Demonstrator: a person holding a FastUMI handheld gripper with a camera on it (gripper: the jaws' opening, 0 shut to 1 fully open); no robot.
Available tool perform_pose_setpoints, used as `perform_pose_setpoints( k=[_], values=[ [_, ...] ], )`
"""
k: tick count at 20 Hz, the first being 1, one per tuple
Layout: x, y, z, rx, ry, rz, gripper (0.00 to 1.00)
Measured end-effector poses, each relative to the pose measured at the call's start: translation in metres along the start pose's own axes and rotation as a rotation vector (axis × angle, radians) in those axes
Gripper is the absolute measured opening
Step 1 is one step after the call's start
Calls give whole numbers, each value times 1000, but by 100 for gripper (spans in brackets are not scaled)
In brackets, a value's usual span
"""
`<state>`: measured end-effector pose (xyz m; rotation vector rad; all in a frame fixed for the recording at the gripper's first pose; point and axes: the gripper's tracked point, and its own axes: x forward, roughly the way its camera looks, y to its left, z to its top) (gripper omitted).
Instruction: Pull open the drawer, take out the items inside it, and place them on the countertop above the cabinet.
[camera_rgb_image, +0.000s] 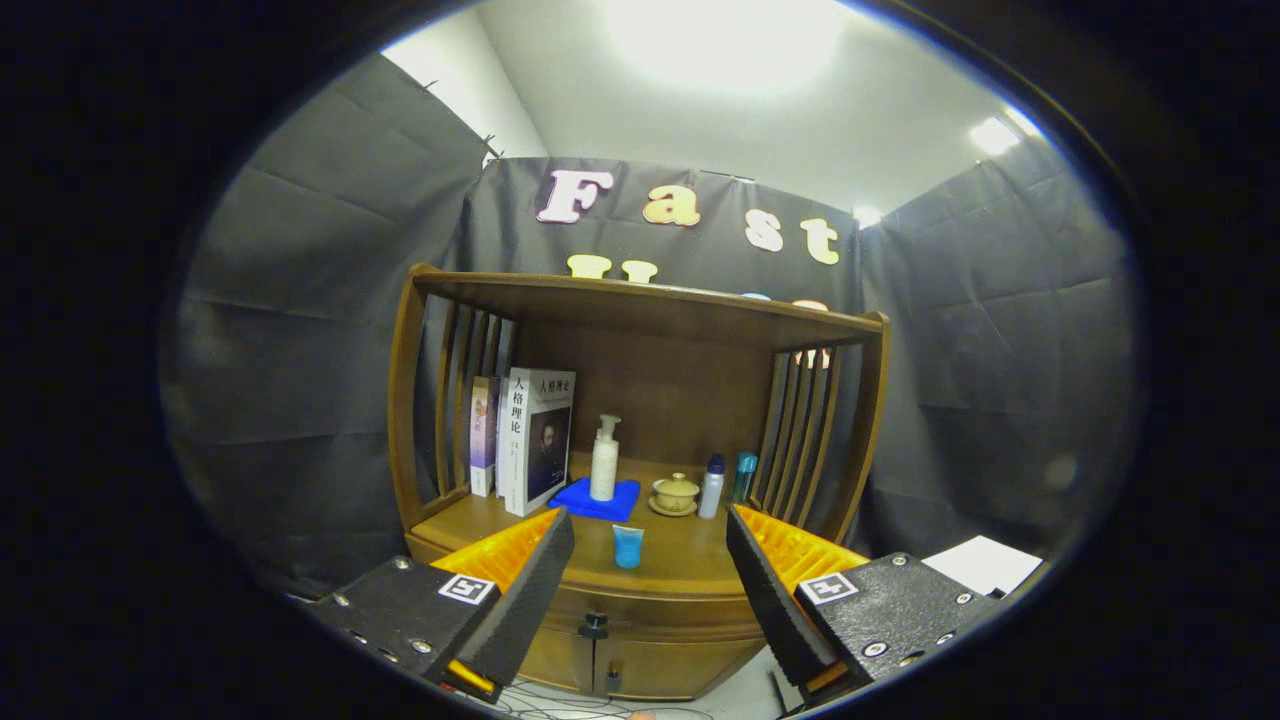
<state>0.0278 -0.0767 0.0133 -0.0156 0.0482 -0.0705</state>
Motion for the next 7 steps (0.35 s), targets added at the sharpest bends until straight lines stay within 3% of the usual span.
perform_pose_setpoints(
  k=[4, 7],
  values=[
    [-3, -12, -24, 10, 67, -56, 95],
    [-3, -11, -23, -65, 66, -40, 95]
  ],
)
